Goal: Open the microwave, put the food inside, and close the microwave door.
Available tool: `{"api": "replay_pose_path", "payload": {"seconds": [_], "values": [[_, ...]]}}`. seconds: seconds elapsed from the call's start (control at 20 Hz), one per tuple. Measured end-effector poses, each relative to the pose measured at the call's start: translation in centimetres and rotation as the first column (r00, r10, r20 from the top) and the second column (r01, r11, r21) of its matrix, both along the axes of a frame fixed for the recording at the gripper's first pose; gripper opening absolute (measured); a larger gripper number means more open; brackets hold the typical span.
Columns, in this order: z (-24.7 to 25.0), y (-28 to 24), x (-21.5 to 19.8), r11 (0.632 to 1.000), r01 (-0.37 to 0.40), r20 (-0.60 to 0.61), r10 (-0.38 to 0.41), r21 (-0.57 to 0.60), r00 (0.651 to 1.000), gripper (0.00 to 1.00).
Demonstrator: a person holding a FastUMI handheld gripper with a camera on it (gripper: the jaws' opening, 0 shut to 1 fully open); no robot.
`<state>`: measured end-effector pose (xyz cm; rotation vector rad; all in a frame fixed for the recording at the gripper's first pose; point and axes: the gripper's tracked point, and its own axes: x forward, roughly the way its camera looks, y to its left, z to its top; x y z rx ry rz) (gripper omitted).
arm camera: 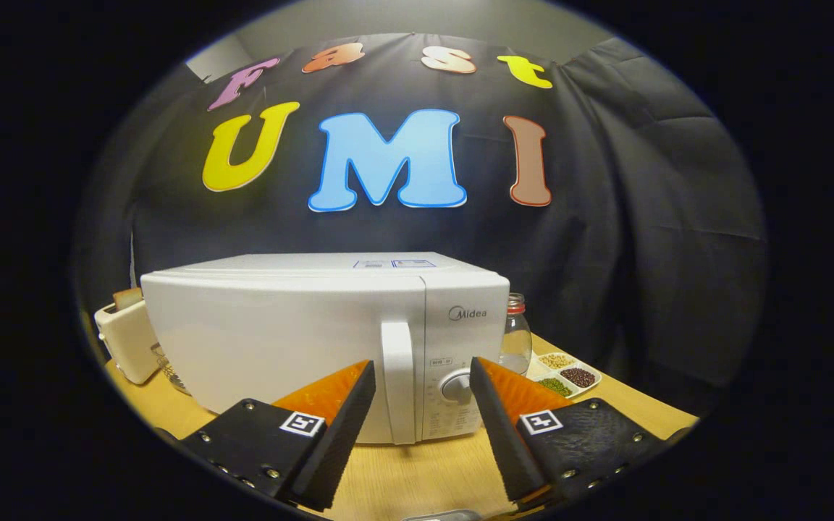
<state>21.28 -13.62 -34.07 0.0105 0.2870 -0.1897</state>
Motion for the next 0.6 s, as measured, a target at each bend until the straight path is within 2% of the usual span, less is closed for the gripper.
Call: {"api": "replay_pose_path", "payload": {"seconds": [0.05, 0.2, 0.25, 0.3, 0.4, 0.5, 0.6], "values": [[-0.7, 0.1, 0.4, 1.000, -0.006, 0.004, 0.006, -0.005, 1.000, 0.81], [-1.7, 0.9, 1.6, 0.999, -0.047, 0.013, 0.047, -0.006, 0.999, 0.64], [-1.7, 1.3, 1.7, 0.998, -0.059, 0.022, 0.059, -0.003, 0.998, 0.50], [-1.6, 1.3, 1.8, 0.998, -0.066, 0.027, 0.066, -0.001, 0.997, 0.41], [-1.6, 1.2, 1.7, 0.998, -0.057, 0.029, 0.057, 0.006, 0.998, 0.31], [-1.5, 1.2, 1.8, 0.998, -0.053, 0.025, 0.052, 0.028, 0.998, 0.28], [-1.7, 1.4, 1.7, 0.997, -0.061, 0.029, 0.060, 0.041, 0.998, 0.18]]}}
